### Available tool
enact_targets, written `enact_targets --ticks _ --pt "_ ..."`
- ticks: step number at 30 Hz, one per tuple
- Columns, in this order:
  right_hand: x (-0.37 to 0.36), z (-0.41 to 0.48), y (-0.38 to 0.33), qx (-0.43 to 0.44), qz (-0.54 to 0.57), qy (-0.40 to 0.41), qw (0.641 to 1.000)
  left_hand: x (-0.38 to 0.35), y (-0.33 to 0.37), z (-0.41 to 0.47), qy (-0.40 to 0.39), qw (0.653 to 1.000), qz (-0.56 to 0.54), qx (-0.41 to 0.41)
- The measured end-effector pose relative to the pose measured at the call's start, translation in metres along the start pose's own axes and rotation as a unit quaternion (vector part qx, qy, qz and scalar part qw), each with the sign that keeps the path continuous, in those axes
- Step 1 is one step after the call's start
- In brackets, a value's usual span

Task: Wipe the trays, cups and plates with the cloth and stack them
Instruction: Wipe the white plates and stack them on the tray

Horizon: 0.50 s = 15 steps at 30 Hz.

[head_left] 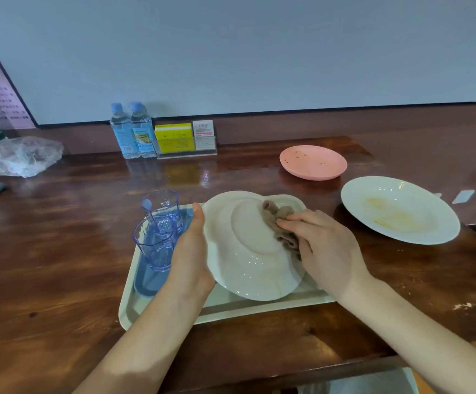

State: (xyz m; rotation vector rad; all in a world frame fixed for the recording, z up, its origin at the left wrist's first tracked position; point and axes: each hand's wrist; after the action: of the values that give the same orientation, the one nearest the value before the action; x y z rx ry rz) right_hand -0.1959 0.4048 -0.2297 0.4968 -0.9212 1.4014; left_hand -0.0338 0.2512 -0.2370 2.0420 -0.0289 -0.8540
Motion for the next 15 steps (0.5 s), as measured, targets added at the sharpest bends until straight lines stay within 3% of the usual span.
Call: enact_targets --ticks 8,15 --pt "0.008 -0.036 -0.015 -0.044 0.175 0.009 0.984 -0.002 0.011 -0.005 -0.044 0.997 -0.028 0.053" --pt "-0.001 -0.016 -0.035 0.168 0.123 -0.031 0.978 0.002 0.016 -0.011 -0.211 0.962 -0.099 0.143"
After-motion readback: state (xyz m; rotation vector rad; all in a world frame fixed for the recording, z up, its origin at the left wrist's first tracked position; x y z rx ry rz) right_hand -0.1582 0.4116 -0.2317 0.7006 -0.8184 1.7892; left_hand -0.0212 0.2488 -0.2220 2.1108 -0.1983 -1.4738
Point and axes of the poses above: each hand's wrist, its own z-axis towards the middle knuckle, its own x-axis out of the back of the hand, y = z × x, and after that the axes turned 3 degrees about x, right-handed
